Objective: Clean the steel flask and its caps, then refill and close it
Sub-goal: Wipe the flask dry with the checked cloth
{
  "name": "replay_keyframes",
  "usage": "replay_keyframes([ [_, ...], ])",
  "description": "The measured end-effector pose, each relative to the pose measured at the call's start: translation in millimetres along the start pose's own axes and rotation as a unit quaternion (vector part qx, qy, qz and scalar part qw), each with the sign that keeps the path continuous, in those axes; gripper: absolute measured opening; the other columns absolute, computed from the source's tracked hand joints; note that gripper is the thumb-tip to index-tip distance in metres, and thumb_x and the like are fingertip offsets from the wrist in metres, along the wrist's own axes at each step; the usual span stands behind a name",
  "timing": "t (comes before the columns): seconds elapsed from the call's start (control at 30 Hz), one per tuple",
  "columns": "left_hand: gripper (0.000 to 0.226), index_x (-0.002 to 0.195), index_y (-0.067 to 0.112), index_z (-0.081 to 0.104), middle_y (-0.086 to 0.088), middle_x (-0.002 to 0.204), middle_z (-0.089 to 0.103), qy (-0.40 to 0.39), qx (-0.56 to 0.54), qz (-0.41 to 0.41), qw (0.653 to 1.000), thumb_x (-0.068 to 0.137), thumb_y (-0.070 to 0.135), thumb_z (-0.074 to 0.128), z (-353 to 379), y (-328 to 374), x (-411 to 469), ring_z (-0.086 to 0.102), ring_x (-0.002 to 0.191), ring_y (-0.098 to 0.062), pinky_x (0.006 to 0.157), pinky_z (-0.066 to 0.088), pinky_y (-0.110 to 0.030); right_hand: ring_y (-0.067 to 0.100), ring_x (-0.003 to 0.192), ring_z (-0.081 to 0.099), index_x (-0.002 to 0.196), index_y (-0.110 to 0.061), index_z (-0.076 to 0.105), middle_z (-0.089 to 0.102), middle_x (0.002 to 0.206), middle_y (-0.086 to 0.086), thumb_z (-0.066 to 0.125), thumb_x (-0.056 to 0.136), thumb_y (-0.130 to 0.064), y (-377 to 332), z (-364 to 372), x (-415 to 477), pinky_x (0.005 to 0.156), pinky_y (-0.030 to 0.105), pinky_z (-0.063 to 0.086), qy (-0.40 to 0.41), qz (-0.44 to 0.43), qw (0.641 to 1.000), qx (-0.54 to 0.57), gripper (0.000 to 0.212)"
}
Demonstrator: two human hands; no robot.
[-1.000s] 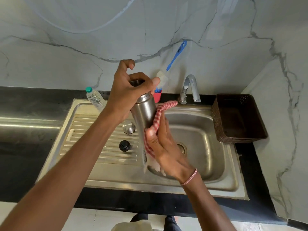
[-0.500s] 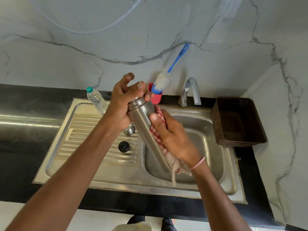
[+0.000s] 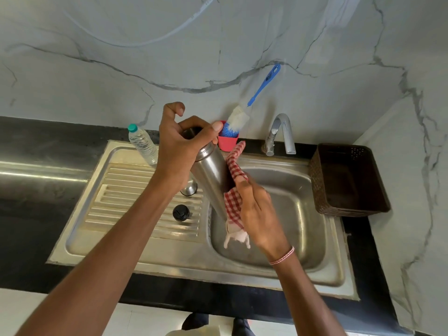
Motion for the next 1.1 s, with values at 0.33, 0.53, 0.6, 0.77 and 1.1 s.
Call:
replay_keyframes([
  [0.33,0.049,0.108,0.020,0.032,0.002,0.082,0.074,0.122,-0.047,0.098,0.987,0.091,0.012,0.077,16.5,27.3,-2.0,0.068,0.083,-0.024,0.103,0.053,-0.058,0.027,0.157,-0.013,0.163,-0.010,0.001,-0.012,0.170,0.011,0.006,0.108,-0.041,-21.8,38.1,-8.2,0.126,0.057,0.007,0.103,-0.152,0.937,-0.296,0.063],
  [0.53,0.046,0.110,0.021,0.036,0.003,0.078,0.071,0.102,-0.121,-0.021,0.987,0.091,0.008,0.077,9.7,14.0,-1.4,0.068,0.079,-0.019,0.090,0.057,-0.045,0.018,0.157,-0.015,0.163,-0.018,-0.001,-0.011,0.171,0.000,0.000,0.105,-0.046,-24.0,25.0,16.3,0.128,0.052,0.000,0.123,-0.144,0.940,-0.284,0.065],
  [0.6,0.047,0.110,0.020,0.038,0.000,0.077,0.070,0.087,-0.137,-0.057,0.985,0.088,0.009,0.078,7.4,9.5,-3.1,0.068,0.077,-0.020,0.086,0.059,-0.042,0.013,0.157,-0.010,0.164,-0.026,0.002,-0.004,0.171,-0.007,-0.002,0.103,-0.049,-21.9,20.5,26.3,0.128,0.047,-0.003,0.112,-0.126,0.945,-0.280,0.065],
  [0.77,0.060,0.113,0.020,0.041,-0.003,0.074,0.069,0.021,-0.135,-0.145,0.980,0.073,0.019,0.084,5.3,-1.3,-7.3,0.066,0.071,-0.022,0.083,0.057,-0.043,0.022,0.107,0.065,0.114,-0.022,0.064,0.070,0.111,0.003,0.023,0.109,-0.042,-13.9,4.2,43.8,0.098,0.045,0.050,0.056,0.006,0.991,-0.118,0.046],
  [1.1,0.057,0.117,0.017,0.039,0.000,0.072,0.073,0.066,-0.113,-0.199,0.971,0.081,0.010,0.083,-8.4,-14.4,-10.5,0.067,0.063,-0.019,0.068,0.061,-0.034,0.018,0.094,0.074,0.130,-0.028,0.051,0.074,0.107,0.003,0.062,0.082,-0.075,8.6,15.1,21.3,0.085,0.040,0.062,-0.176,0.020,0.984,0.017,0.068],
])
Point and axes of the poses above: each hand's wrist, its own x-axis towards the middle knuckle, its own z-axis out of the palm, y = z × x, the point moved 4 cm from there along x, towards the middle knuckle
